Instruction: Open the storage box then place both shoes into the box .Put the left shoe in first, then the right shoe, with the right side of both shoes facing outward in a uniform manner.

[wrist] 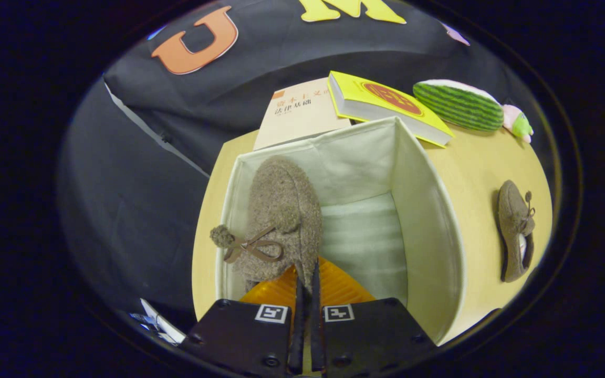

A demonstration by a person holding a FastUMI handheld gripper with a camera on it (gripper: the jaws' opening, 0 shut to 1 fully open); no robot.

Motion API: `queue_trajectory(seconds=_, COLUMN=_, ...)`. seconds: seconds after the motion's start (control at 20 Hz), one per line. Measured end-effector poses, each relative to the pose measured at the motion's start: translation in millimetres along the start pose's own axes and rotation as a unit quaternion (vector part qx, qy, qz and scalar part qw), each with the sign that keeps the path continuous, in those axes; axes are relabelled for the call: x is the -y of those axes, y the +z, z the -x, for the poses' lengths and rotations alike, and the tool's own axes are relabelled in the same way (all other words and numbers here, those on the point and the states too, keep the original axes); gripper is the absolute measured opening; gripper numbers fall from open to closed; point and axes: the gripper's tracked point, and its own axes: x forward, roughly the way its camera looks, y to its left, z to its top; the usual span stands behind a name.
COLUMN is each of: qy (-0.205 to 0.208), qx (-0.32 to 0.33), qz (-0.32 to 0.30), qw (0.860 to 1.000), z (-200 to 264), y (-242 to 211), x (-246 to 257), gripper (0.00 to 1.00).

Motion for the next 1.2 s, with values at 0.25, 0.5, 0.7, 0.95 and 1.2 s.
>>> queue_trajectory(seconds=0.25, qy=-0.019, qx=0.001, qz=0.05, qw=0.999, z=19, y=-2, x=2, gripper=0.63)
queue_trajectory(seconds=0.5, qy=-0.084, qx=0.075, qz=0.136, qw=0.984, z=72, y=26, x=14, gripper=0.73)
queue_trajectory(seconds=0.7, qy=-0.108, qx=0.082, qz=0.162, qw=0.977, z=118, y=28, x=33, gripper=0.94)
queue_trajectory(seconds=0.95, qy=-0.139, qx=0.082, qz=0.167, qw=0.973, z=148, y=32, x=93, gripper=0.96)
queue_trajectory(seconds=1.2, qy=-0.182, qx=0.06, qz=0.161, qw=0.968, z=155, y=33, x=188, gripper=0.96)
